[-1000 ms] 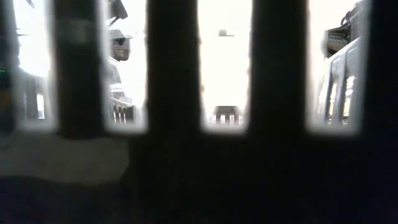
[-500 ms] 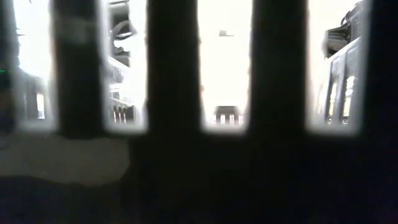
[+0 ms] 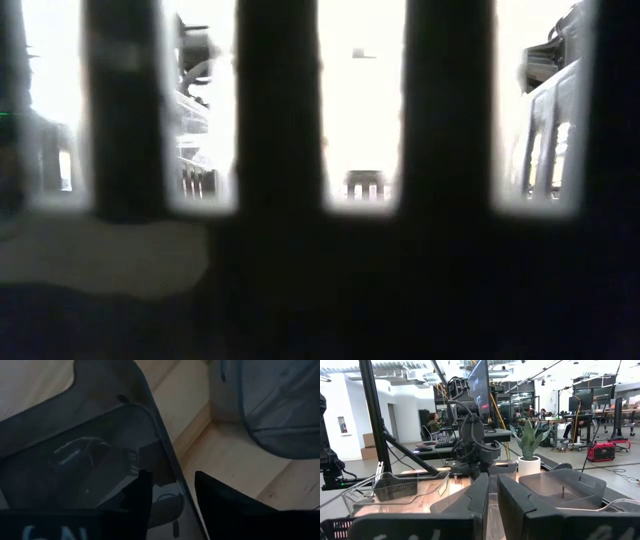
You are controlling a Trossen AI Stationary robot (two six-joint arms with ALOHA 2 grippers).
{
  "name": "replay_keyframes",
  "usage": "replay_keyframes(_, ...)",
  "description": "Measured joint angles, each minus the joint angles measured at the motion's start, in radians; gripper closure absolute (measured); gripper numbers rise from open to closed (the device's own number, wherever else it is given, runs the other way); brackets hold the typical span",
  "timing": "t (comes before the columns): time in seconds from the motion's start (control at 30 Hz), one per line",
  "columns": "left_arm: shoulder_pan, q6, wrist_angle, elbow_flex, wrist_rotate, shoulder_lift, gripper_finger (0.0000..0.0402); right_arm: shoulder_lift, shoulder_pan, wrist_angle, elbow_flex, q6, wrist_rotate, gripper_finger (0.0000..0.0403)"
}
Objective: Stack baskets by color
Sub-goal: Stack the bottom left black transparent bin on the top black transparent bin
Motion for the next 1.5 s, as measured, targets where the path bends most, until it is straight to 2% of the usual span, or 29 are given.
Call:
replay_keyframes(0.27, 0.0, -0.046, -0.005, 0.0, 0.05, 0.0, 0.0378, 0.0, 0.0, 0.0, 0.0, 0.0, 0.0, 0.0358)
replay_keyframes(0.33, -0.003, -0.056, -0.003, 0.0, 0.065, -0.001, 0.0392, 0.0, 0.0, 0.0, 0.0, 0.0, 0.0, 0.0358)
replay_keyframes(0.53, -0.018, -0.078, -0.125, 0.053, 0.062, -0.004, 0.0395, 0.0, 0.0, 0.0, 0.0, 0.0, 0.0, 0.0358)
replay_keyframes(0.93, -0.091, 0.024, -0.44, 0.391, -0.167, -0.005, 0.0397, 0.0, 0.0, 0.0, 0.0, 0.0, 0.0, 0.0358)
replay_keyframes(1.17, -0.089, 0.298, -0.374, 0.451, -0.299, -0.005, 0.0397, 0.0, 0.0, 0.0, 0.0, 0.0, 0.0, 0.0358)
replay_keyframes(1.33, -0.035, 0.464, -0.253, 0.451, -0.28, -0.005, 0.0397, 0.0, 0.0, 0.0, 0.0, 0.0, 0.0, 0.0358)
replay_keyframes(1.5, 0.066, 0.592, -0.131, 0.451, -0.165, 0.009, 0.0397, 0.0, 0.0, 0.0, 0.0, 0.0, 0.0, 0.0358)
